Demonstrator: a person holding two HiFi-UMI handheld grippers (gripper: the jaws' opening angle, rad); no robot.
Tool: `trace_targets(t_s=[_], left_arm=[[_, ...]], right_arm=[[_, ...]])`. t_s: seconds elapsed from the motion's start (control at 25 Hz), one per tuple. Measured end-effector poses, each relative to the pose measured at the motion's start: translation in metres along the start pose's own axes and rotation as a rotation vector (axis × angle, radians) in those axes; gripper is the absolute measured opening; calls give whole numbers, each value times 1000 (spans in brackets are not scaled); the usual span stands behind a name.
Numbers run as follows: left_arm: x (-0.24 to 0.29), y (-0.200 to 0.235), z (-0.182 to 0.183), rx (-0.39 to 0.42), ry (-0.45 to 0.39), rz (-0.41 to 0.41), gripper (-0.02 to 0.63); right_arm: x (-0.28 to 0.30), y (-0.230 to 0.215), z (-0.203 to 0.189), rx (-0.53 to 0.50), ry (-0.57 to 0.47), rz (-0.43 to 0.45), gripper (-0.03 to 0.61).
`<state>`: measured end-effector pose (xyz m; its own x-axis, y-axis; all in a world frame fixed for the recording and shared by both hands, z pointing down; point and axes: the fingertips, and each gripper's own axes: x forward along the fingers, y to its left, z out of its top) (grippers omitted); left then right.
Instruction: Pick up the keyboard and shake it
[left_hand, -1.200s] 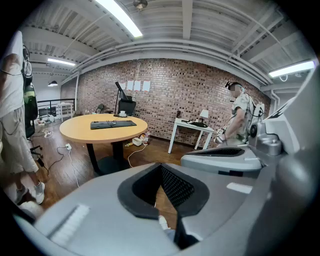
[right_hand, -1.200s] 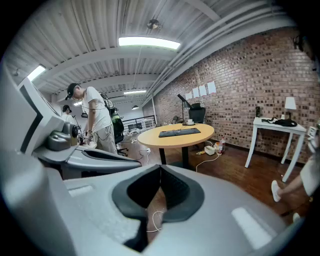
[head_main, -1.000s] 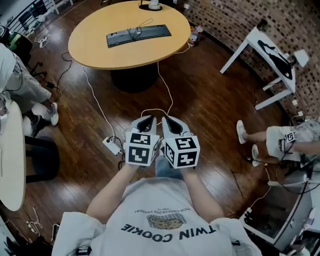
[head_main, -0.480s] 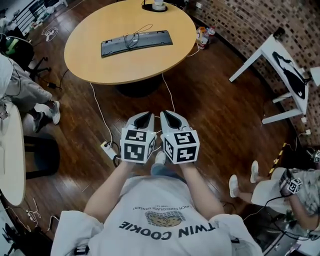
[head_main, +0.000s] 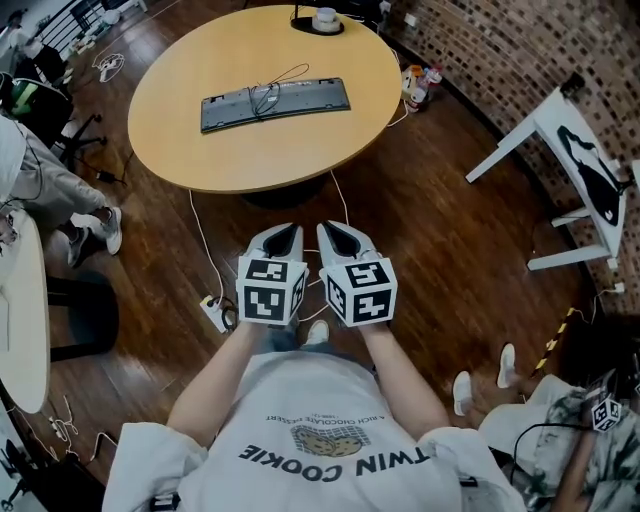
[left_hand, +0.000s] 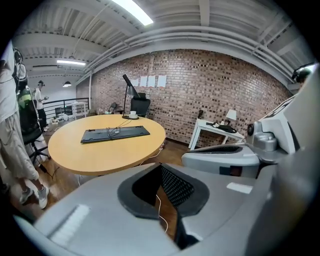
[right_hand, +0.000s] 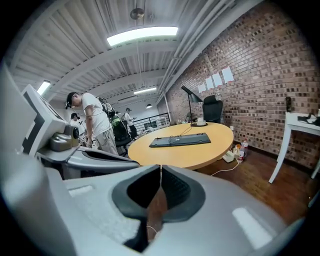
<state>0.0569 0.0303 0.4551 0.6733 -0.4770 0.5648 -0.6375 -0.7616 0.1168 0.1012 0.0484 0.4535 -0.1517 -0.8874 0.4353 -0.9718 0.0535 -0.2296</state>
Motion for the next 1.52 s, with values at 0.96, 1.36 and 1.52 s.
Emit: trace_targets(t_s=[0.96,1.36,1.52], left_arm=[[166,245,112,-138,8,12,6],[202,388,122,-210,77,81,109],[227,432,115,-250,153,104,171]], right_arm=[[254,-88,111,88,148,34,18],[307,-176,139,195,179,35,101],[335,-218,147,228,203,46,122]])
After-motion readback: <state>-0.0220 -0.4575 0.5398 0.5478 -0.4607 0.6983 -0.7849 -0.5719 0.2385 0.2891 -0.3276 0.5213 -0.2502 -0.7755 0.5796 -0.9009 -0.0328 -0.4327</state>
